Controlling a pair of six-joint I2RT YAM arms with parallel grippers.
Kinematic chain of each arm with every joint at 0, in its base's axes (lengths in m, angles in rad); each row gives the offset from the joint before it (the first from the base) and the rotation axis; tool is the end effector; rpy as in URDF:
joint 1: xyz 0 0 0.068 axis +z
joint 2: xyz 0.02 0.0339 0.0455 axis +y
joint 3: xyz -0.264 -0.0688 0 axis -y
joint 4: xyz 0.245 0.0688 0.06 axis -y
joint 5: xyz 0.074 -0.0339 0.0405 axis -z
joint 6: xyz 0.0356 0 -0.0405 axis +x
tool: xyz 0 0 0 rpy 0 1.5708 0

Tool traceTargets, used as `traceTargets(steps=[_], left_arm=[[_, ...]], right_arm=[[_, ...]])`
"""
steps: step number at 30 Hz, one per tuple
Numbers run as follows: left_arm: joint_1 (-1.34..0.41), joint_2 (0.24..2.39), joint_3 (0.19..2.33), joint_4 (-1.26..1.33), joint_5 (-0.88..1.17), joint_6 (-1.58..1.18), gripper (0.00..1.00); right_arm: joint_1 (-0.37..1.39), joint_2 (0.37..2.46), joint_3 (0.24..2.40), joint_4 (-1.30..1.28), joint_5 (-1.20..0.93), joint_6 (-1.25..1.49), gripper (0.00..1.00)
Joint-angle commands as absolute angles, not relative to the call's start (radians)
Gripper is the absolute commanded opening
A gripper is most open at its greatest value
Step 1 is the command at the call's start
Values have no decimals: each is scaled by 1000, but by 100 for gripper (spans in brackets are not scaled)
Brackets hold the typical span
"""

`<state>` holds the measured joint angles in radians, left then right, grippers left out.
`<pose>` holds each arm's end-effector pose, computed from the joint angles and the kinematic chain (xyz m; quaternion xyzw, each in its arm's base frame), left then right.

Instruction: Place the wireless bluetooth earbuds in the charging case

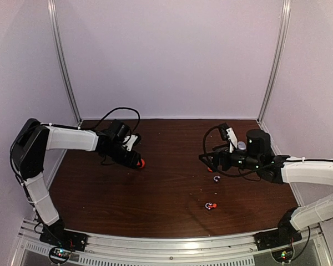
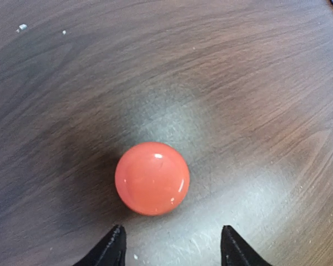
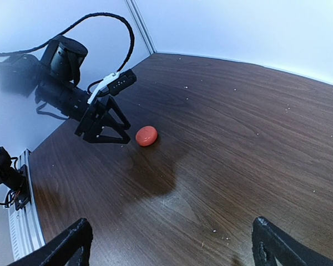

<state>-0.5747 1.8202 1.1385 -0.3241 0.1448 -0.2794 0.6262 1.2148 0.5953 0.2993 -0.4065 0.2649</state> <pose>0.3092 -0.2064 0.1693 0.1609 0.9445 -0.1784 0.2243 0.2053 0.1659 0.2340 -0.2589 0.7599 0.3947 0.4468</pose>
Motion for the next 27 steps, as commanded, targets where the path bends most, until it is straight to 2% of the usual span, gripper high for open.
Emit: traceTargets(steps=[1,6,10,14,18,27], left_arm=[[-581,1761,1144,-340,64,-305,65],[-583,1824,1202,-342,71,-291,75],[-584,1876,1237,-341,70,-276,77],[-584,1919,1270,-345,66,-259,76],[-586,1962,1287,-345,77,-262,70],[-604,2014,1320,-354,19,-269,68]], right_arm=[[620,1236,575,359,-438,269,100],[620,1266,581,373,-456,277,100],[619,1259,576,368,-456,277,100],[620,1257,573,367,-452,275,100],[619,1262,571,366,-450,275,100],[620,1281,570,378,-442,287,100]])
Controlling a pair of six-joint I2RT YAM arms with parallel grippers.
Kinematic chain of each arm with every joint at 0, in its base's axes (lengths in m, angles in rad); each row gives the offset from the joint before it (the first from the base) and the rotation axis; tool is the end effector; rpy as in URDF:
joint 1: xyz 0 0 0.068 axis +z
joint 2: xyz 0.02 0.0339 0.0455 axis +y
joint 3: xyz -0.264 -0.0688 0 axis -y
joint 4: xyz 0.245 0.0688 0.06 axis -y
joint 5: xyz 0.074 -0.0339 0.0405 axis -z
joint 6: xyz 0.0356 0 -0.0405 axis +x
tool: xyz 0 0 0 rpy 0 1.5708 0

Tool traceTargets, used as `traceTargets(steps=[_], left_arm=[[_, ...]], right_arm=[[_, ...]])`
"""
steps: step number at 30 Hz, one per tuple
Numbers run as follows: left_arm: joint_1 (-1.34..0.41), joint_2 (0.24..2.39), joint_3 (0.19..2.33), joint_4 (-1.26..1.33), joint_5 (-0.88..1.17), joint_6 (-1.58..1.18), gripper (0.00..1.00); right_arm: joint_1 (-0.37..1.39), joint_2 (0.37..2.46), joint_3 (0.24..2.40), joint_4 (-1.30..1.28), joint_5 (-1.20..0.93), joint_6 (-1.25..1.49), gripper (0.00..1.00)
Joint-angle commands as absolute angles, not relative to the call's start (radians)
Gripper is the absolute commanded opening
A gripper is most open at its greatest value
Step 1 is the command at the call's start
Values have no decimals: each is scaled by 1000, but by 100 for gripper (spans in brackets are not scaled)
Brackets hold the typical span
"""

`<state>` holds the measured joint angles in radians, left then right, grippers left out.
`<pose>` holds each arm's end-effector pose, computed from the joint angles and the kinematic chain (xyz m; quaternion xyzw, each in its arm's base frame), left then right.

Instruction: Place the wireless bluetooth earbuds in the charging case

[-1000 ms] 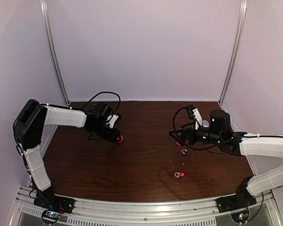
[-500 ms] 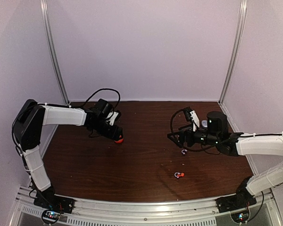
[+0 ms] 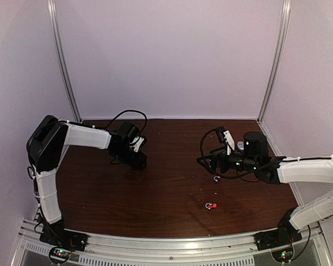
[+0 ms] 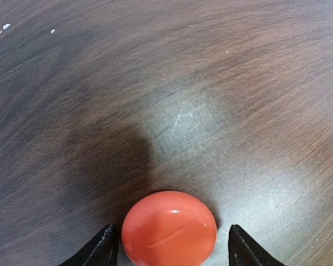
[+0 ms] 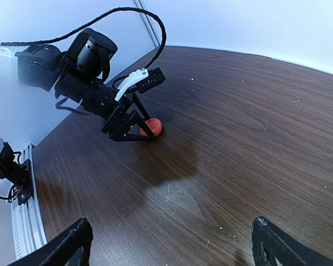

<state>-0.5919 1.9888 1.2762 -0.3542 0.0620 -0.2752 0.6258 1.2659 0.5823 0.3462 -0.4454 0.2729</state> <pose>0.3346 -0.2276 0.1441 0.1603 0.9546 -0.1319 0.2136 0.2088 0.1698 0.2220 -0.2654 0.7609 0.4073 0.4298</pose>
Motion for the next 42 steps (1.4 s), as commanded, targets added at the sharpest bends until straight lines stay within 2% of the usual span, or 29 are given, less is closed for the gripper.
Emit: traceTargets(steps=[1,7,13,19,27,42], left_arm=[[-605,2021,1328,-359,15,-270,67],[-625,2060,1359,-399,-70,-271,60],[-642,2026,1348,-404,-76,-295,46],[-691,1903,1302,-276,55,-416,36],[-809,1801,1295,-156,60,-645,36],[-904,1741,1225,74,29,-935,39]], right_arm=[[619,1281,571,379,-442,288,100],[620,1275,565,381,-439,290,100],[621,1292,558,397,-449,286,100],[647,1382,486,632,-422,387,100],[775,1547,566,765,-272,480,93],[920,1693,658,991,-45,538,82]])
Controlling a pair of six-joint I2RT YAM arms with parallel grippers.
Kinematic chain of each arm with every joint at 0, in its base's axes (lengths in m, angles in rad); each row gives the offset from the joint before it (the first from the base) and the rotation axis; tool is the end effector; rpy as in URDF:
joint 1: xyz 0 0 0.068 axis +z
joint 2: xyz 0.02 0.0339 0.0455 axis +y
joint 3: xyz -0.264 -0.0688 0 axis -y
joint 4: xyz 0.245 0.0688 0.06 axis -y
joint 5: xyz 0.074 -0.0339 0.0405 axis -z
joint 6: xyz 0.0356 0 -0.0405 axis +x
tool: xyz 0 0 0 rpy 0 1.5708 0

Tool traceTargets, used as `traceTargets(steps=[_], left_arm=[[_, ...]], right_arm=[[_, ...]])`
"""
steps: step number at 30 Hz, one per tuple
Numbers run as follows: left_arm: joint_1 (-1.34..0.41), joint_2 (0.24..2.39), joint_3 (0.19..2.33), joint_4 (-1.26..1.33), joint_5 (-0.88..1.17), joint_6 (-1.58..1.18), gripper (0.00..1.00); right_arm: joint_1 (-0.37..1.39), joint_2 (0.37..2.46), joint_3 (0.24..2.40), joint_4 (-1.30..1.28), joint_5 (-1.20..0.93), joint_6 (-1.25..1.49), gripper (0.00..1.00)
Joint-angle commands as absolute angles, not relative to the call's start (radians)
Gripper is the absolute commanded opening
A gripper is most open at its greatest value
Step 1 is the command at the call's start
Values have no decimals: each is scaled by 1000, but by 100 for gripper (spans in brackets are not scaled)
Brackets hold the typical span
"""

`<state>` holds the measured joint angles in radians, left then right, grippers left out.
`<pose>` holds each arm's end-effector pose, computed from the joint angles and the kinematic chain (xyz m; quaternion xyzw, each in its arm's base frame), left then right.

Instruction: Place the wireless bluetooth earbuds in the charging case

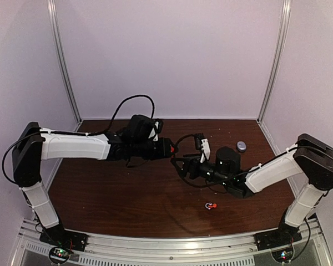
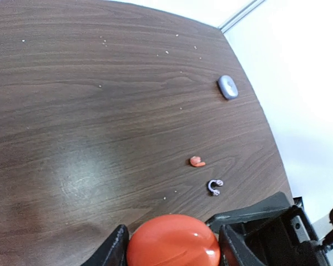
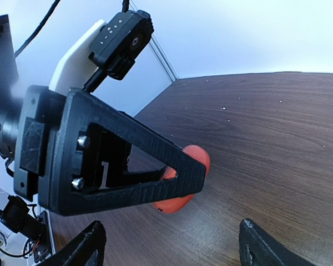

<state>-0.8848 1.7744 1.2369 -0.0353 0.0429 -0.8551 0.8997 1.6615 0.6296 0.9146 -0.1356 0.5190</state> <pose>0.2564 -0.3156 0.2388 0.0233 0.8776 -0.3778 0.2941 0.2012 0.2612 0.1841 -0.1853 0.7236 0.4702 0.4700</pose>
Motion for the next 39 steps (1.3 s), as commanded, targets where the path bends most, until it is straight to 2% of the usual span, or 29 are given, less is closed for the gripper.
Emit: traceTargets(steps=[1,11,32,39], left_arm=[[-906,1740,1223,80,28,-940,39],[-923,1717,1170,164,15,-1015,39],[-950,1707,1114,274,-16,-1060,39],[-953,1691,1083,305,-20,-1059,44]], right_arm=[[925,1697,664,992,-30,540,81],[971,1731,672,1051,160,513,68],[976,1819,704,1172,178,532,39],[973,1815,687,1199,167,543,28]])
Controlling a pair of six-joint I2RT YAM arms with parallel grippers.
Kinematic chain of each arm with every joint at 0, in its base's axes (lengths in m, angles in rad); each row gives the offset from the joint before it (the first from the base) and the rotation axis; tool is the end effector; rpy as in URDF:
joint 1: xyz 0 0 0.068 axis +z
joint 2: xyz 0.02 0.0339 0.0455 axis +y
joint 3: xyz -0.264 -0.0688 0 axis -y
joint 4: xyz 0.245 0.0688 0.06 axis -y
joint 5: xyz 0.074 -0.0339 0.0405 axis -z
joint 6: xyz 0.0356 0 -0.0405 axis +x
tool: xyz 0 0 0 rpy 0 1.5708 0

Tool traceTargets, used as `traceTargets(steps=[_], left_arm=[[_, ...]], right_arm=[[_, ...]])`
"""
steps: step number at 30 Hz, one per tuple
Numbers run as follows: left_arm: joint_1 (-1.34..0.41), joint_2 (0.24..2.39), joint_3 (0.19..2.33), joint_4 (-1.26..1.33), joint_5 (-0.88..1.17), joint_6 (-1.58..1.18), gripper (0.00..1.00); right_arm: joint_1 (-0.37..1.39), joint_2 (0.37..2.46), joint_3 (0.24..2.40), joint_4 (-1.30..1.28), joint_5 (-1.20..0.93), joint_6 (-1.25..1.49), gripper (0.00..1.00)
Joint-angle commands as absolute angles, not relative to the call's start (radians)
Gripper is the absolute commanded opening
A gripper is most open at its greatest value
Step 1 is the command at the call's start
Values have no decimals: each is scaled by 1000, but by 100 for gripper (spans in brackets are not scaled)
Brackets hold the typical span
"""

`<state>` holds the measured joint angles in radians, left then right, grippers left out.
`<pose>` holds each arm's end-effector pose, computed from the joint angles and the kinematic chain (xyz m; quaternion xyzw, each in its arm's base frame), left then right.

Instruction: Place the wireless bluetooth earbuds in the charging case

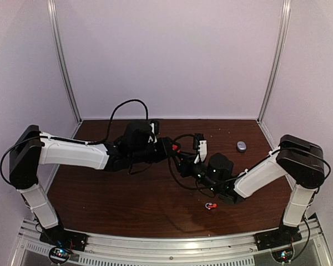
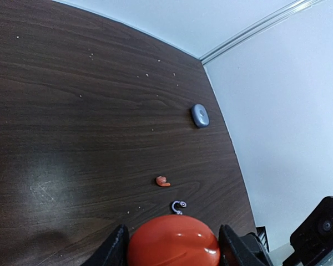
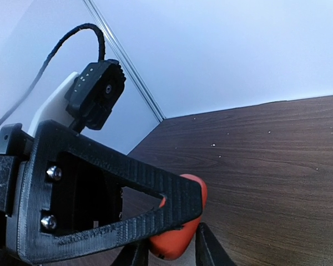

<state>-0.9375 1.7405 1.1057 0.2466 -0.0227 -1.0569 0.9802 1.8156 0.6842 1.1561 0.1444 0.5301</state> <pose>0.2367 -0.3210 0.2352 -0.0558 0.8283 -0.4631 0.3104 0.2001 0.2893 0.1761 -0.1051 0.6905 0.4526 0.5544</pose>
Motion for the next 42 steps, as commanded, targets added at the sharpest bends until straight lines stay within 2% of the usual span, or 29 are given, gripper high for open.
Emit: traceTargets(steps=[1,11,17,22,31,42], left_arm=[[-952,1687,1080,306,-20,-1057,45],[-952,1602,1023,367,-37,-964,80],[-938,1521,993,405,-6,-781,88],[-905,1415,897,523,196,-549,87],[-919,1378,848,572,481,-290,72],[-992,1422,825,771,506,-239,57]], right_arm=[[974,1811,681,1203,167,544,26],[956,1758,615,1267,122,556,22],[923,1705,540,1400,7,559,21],[880,1619,484,1481,-202,562,20],[867,1464,486,1445,-525,551,21],[868,1412,481,1454,-586,578,22]])
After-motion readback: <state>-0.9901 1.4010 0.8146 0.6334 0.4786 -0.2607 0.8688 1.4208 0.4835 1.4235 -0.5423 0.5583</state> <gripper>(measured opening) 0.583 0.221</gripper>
